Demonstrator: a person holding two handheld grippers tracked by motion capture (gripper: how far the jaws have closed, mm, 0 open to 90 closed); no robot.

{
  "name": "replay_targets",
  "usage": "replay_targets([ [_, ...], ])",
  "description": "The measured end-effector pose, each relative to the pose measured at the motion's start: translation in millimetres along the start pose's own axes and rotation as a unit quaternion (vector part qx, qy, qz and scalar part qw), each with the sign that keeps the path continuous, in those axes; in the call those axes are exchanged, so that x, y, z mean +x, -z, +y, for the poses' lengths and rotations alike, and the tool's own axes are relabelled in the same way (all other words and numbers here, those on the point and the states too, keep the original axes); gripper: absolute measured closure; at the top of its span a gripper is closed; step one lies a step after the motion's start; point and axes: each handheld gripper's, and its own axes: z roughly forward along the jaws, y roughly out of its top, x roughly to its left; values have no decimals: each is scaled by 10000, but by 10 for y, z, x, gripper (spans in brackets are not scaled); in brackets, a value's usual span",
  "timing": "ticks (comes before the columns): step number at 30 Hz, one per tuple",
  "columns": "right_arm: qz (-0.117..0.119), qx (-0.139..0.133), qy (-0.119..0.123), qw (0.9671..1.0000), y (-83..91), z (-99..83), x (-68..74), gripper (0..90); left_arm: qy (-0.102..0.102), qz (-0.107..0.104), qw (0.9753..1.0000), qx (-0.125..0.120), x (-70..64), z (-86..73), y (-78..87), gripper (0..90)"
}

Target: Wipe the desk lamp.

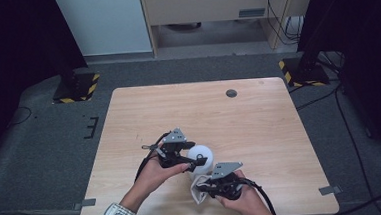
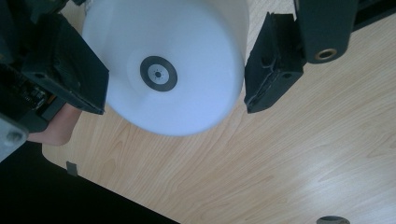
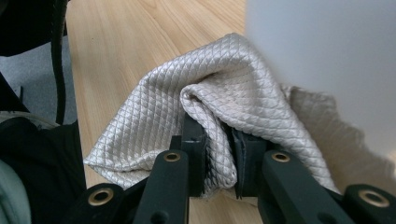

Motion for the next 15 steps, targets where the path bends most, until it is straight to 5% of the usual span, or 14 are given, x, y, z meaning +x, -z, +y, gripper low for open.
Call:
replay_targets([
  [15,-132,-446,3,9989,301,121,2,779,98,-25,9999,-7,31,-5,-1,214],
])
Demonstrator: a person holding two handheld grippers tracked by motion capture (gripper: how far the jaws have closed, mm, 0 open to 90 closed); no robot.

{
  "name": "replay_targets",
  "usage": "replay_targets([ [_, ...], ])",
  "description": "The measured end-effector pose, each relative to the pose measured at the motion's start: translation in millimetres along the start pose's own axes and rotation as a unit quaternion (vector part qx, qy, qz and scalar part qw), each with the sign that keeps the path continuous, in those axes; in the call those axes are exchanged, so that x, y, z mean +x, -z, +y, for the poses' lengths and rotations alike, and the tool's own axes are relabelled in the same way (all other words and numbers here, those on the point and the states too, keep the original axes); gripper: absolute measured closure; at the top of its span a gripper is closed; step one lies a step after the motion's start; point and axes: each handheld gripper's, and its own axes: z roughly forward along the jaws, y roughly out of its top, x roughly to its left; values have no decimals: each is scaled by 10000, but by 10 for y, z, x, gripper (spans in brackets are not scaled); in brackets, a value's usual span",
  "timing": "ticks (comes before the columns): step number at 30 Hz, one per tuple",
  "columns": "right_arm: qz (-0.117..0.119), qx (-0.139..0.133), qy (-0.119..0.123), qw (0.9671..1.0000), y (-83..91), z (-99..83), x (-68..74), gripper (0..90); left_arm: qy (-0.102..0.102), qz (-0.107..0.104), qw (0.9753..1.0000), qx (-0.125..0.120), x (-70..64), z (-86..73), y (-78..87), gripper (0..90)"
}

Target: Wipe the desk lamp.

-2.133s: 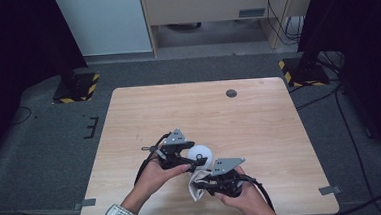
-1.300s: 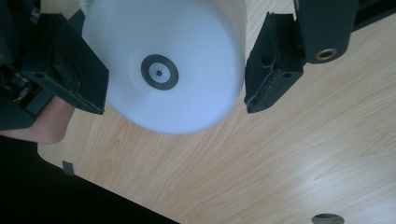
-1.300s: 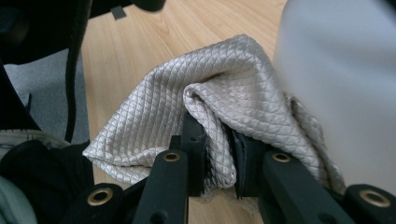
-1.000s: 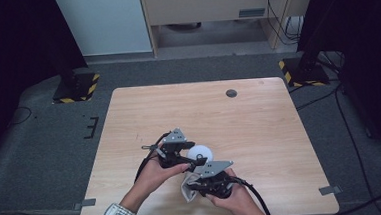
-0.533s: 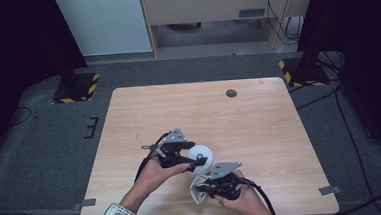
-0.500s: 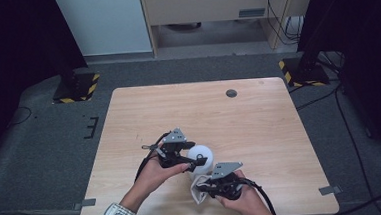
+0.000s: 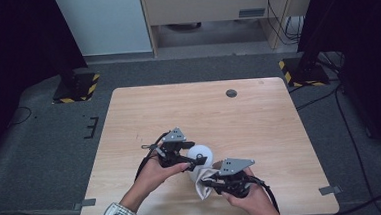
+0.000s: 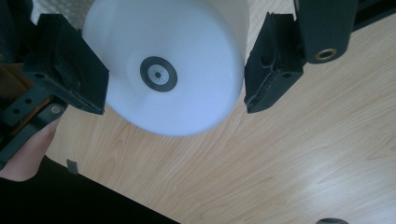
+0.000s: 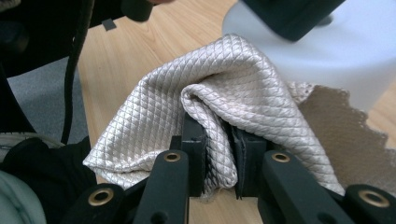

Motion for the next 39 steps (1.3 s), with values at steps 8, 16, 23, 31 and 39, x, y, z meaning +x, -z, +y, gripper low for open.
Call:
replay_targets([
  [8,-107,29,-122,9999,69,-82,-104,779,32,-44,10000,13,15,-1,-3,213],
  [16,-163,417,-190,9988,-50,-223,-134,779,41,-42,10000,-21,5,-10,-3,213],
  [23,-98,617,-124,9980,-189,-253,-92,779,65,-74,9999,-53,12,-18,-7,213],
  [31,-51,614,-4,9981,-239,-218,-51,780,135,-65,9999,-55,24,-22,-4,214],
  [39,-68,182,230,9995,-117,45,83,780,128,-65,9999,-44,23,-20,-4,214],
])
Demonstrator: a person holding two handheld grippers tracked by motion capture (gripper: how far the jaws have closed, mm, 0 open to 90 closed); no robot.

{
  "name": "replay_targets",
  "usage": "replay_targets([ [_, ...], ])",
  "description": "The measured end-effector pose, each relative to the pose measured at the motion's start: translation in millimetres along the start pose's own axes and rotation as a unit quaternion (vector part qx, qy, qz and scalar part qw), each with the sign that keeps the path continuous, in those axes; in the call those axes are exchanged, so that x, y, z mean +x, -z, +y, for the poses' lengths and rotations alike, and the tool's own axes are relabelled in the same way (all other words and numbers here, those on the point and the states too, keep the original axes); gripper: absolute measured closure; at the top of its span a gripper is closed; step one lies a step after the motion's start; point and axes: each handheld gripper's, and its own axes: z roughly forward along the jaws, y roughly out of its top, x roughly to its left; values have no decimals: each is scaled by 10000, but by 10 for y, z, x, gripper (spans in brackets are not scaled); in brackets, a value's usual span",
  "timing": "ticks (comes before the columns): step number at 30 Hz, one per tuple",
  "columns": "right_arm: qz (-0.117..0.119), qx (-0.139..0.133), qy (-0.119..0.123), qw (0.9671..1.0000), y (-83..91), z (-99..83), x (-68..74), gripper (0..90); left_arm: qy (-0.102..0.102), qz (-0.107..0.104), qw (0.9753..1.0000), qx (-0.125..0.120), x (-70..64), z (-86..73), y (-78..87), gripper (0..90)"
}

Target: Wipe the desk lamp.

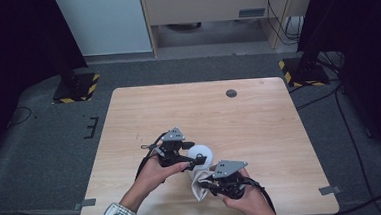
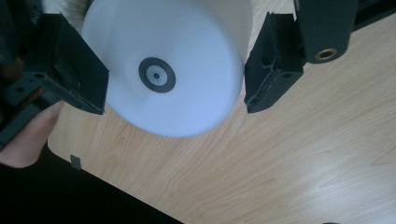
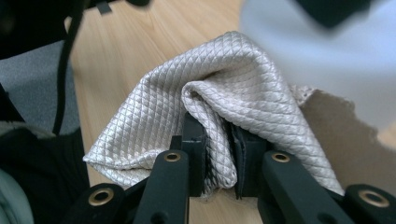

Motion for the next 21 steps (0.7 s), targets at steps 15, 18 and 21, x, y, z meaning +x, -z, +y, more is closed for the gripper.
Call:
replay_targets([
  [15,99,288,177,9994,-319,14,41,780,-15,3,10000,6,-1,0,5,215],
  [18,118,379,158,9991,-335,-19,30,781,-12,2,10000,6,-2,-1,6,215],
  [21,107,432,142,9989,-306,-71,6,781,-15,2,10000,14,-4,-1,8,215],
])
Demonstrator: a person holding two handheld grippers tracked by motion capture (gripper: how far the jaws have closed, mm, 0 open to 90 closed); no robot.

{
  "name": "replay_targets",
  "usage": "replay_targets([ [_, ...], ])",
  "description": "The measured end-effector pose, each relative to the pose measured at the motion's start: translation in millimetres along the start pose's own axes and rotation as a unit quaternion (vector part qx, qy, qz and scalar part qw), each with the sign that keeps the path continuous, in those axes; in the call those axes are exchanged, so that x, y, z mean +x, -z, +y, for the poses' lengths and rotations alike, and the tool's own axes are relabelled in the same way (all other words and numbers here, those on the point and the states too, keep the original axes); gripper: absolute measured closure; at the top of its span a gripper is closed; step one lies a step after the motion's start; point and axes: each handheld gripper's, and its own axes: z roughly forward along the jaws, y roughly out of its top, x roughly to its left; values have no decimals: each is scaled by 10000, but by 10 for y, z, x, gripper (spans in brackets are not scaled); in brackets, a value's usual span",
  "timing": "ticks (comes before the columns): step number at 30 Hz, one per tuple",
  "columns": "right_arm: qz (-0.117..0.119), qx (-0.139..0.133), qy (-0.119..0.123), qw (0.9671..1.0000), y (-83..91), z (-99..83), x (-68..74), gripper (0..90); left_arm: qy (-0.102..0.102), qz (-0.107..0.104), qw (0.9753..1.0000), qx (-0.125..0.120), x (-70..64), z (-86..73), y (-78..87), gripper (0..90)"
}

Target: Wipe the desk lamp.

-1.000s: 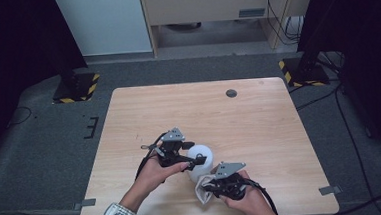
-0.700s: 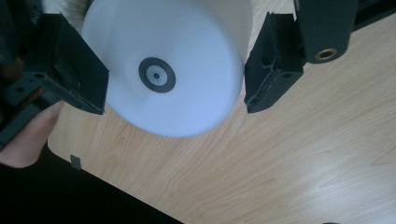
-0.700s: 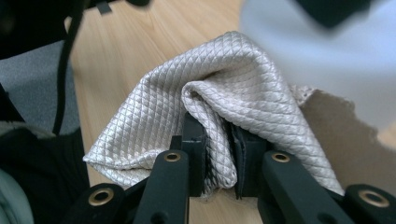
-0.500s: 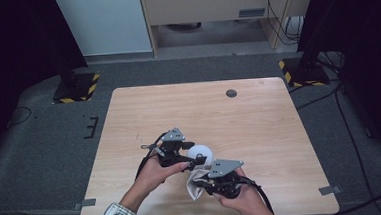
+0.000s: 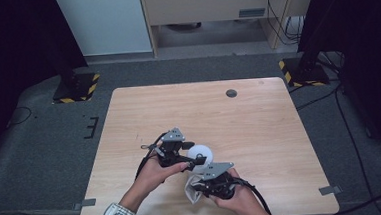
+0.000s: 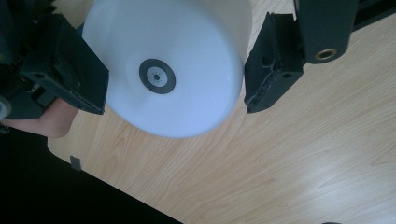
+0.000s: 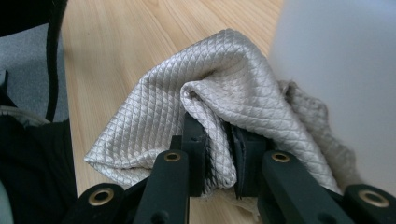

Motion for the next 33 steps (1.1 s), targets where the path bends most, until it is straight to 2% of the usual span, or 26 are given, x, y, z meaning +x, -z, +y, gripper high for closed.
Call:
replay_targets([
  [4,-46,49,-100,9999,115,-129,-64,781,-15,-7,10000,7,-4,-3,5,215],
  [8,-201,-74,-298,9993,294,-200,-158,781,-3,-1,10000,9,-1,-1,6,215],
  [14,-384,-395,-479,9973,501,-160,-268,781,-3,10,10000,24,0,3,7,216],
  [21,-466,-767,-621,9940,668,-69,-344,781,-11,9,10000,33,-1,7,6,216],
  [25,-465,-792,-618,9939,684,-58,-360,781,5,3,10000,14,2,2,4,216],
  [33,-514,-476,-798,9943,499,-224,-459,781,-17,0,10000,13,2,3,4,216],
])
